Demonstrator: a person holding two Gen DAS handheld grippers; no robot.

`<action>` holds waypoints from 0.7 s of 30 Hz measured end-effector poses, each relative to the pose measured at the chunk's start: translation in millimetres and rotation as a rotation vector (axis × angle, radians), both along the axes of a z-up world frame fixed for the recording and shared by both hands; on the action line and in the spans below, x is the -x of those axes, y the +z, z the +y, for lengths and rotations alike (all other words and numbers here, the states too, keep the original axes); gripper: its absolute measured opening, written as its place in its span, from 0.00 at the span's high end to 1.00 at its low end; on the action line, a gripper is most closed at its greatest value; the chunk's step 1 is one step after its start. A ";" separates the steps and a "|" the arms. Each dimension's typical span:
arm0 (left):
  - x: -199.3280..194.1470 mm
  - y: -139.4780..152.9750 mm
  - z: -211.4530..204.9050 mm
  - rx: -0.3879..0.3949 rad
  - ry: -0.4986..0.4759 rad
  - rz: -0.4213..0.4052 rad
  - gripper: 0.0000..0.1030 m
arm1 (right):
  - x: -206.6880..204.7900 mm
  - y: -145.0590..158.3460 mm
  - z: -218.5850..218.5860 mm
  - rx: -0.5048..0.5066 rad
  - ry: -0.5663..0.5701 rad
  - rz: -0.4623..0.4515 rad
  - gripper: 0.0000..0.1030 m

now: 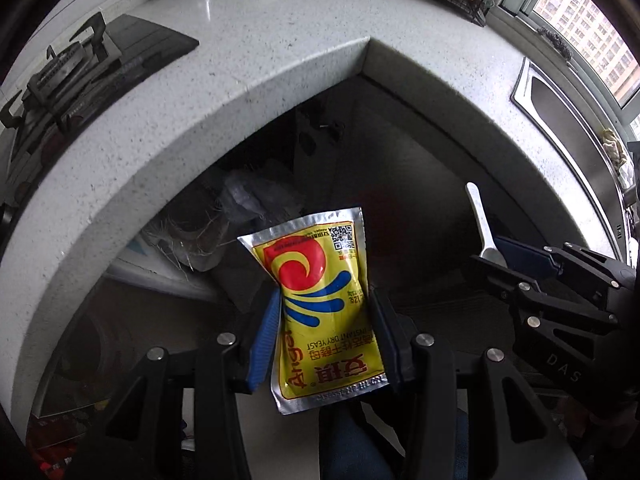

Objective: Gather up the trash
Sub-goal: 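Carry the yeast packet and scoop down to the red bucket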

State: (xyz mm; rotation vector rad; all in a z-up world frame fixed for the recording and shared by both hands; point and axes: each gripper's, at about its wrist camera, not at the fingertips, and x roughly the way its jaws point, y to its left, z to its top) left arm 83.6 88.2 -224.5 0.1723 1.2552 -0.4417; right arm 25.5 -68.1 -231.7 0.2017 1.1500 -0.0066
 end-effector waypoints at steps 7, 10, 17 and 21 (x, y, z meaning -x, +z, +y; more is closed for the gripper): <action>-8.1 -80.2 -10.7 -0.020 -0.020 0.054 0.58 | -2.1 -67.9 -9.9 -0.026 -0.042 0.026 0.71; -10.7 -120.5 -18.4 -0.014 -0.046 0.065 0.58 | -1.6 -106.3 -17.5 -0.021 -0.068 0.032 0.71; -20.7 -222.2 -38.7 -0.016 -0.116 0.133 0.58 | -3.2 -194.1 -27.2 -0.010 -0.133 0.083 0.71; -31.3 -258.5 -54.4 -0.020 -0.159 0.142 0.58 | -4.3 -231.2 -34.5 -0.022 -0.187 0.109 0.71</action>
